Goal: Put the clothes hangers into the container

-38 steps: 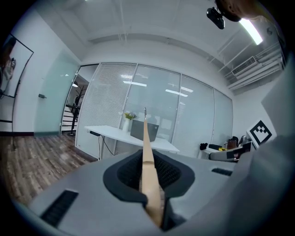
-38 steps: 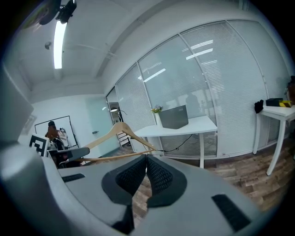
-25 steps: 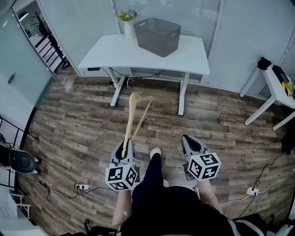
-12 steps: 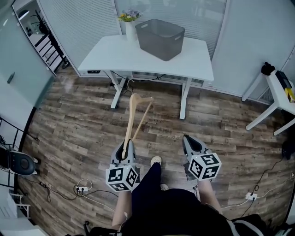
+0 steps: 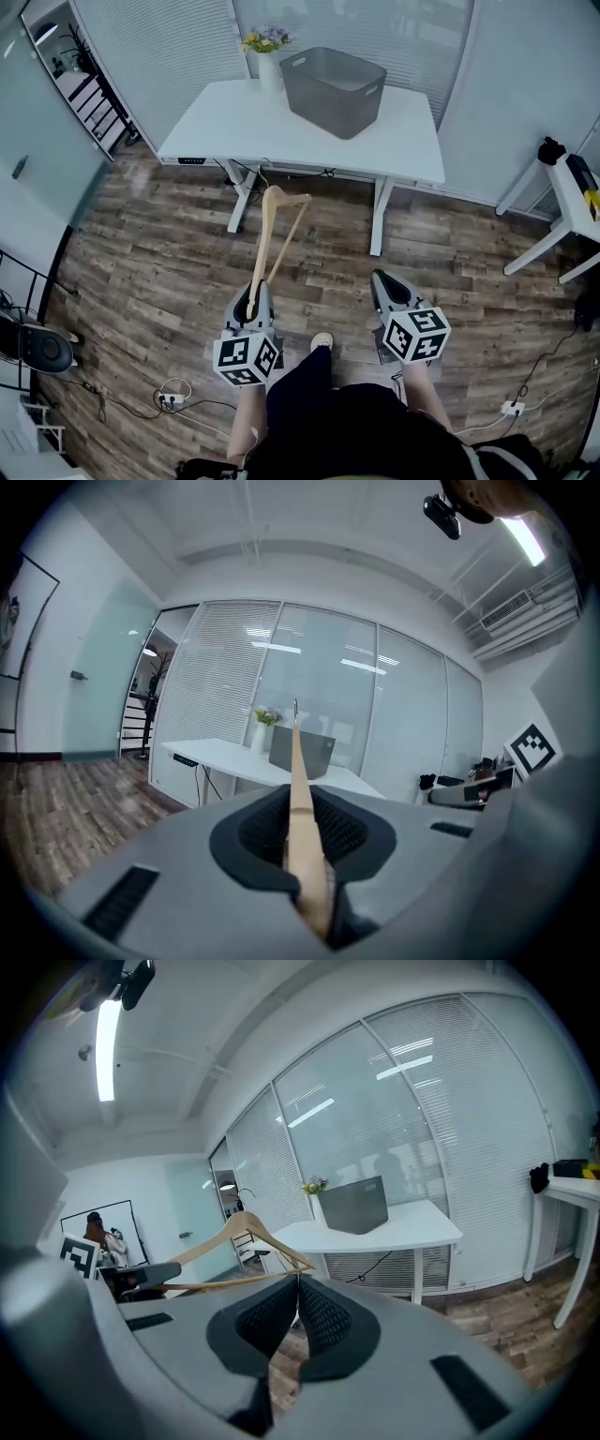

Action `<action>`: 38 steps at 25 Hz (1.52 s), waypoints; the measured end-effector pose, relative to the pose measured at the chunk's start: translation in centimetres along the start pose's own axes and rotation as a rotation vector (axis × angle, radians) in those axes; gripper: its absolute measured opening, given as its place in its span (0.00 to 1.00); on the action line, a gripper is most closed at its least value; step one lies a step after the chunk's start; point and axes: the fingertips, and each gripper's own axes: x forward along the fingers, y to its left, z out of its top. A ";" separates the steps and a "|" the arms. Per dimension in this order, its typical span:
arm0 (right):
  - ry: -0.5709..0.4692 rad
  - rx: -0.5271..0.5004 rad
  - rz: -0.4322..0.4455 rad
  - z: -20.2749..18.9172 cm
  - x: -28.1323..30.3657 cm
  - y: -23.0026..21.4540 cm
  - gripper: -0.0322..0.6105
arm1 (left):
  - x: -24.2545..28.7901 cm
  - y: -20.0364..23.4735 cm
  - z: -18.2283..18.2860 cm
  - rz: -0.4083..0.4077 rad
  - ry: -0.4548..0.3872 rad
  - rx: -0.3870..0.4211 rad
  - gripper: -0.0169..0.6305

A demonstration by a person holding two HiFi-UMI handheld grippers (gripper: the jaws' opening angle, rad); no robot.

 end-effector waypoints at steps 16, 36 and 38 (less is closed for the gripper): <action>-0.007 -0.016 -0.013 4.3 10.4 -1.3 0.10 | 9.6 6.3 3.1 0.015 -0.026 -0.031 0.11; 0.009 -0.014 -0.025 5.7 17.7 -1.8 0.10 | 15.3 11.1 4.8 0.015 -0.027 -0.041 0.11; 0.013 -0.015 -0.019 5.5 17.6 -1.5 0.10 | 14.8 11.2 5.0 0.022 -0.029 -0.038 0.11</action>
